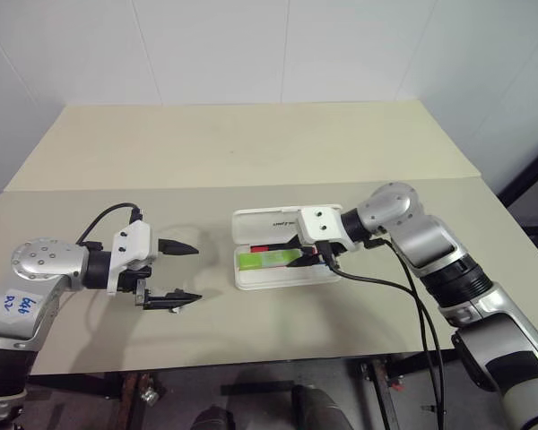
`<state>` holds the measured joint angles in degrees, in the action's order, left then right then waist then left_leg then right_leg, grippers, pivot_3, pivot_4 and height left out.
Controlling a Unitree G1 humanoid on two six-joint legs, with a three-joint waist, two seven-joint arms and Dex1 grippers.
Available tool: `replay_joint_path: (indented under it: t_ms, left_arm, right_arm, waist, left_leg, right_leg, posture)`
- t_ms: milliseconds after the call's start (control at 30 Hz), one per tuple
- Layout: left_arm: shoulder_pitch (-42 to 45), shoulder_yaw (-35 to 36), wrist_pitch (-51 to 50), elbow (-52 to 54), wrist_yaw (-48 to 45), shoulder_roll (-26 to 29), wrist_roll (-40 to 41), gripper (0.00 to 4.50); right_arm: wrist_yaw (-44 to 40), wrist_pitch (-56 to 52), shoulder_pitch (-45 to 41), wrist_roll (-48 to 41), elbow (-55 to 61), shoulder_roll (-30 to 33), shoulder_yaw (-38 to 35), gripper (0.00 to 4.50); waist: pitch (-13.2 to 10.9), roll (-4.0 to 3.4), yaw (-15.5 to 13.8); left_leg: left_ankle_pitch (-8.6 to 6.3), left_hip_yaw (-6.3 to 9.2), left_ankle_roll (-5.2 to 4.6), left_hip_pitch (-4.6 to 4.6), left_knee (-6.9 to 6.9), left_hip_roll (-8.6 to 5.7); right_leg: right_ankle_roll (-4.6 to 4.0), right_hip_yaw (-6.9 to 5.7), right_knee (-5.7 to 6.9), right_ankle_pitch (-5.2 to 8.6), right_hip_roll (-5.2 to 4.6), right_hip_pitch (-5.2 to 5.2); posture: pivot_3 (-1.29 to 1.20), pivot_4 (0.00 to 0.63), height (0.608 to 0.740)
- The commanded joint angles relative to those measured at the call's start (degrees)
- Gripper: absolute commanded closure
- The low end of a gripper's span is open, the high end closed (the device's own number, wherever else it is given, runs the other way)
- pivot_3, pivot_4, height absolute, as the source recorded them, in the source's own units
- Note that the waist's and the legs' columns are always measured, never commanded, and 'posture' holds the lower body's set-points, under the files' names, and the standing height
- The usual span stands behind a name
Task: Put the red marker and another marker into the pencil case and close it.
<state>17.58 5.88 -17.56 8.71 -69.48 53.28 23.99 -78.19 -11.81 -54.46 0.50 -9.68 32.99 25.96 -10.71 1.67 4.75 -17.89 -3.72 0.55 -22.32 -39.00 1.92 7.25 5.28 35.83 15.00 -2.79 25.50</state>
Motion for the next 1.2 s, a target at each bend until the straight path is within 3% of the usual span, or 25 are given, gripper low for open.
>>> replay_joint_path:
  t_ms: [33, 1067, 1200]
  left_arm:
    - [1.4, 0.3, 0.5, 1.3, 0.5, 0.0, 0.0, 0.0]
    - [1.2, 0.1, 0.7, 2.1, 1.2, -0.5, 0.2, 0.0]
    - [1.3, 0.1, 0.7, 2.1, 1.2, -0.6, 0.2, 0.0]
  right_arm:
    - [1.1, -1.7, -1.5, 2.4, 1.9, -1.2, 1.0, 3.43]
    - [-0.6, -13.5, 0.3, 8.6, 6.9, -1.5, 5.6, 3.43]
    - [0.1, -13.3, -0.8, 9.3, 4.9, -2.2, 5.3, 2.12]
  waist:
    - [0.0, 0.0, 0.0]
    - [0.0, 0.0, 0.0]
    - [0.0, 0.0, 0.0]
  left_leg:
    - [0.0, 0.0, 0.0, 0.0, 0.0, 0.0]
    - [0.0, 0.03, 0.0, 0.0, -0.01, 0.0]
    - [0.0, 0.03, 0.0, 0.0, 0.0, 0.0]
  right_leg:
    - [0.0, 0.0, 0.0, 0.0, 0.0, 0.0]
    - [-0.01, -0.04, 0.02, 0.01, 0.01, 0.0]
    - [-0.01, -0.05, 0.02, 0.01, 0.01, 0.0]
  posture:
    - [0.0, 0.15, 0.74]
    - [0.0, 0.15, 0.74]
    - [0.0, 0.15, 0.74]
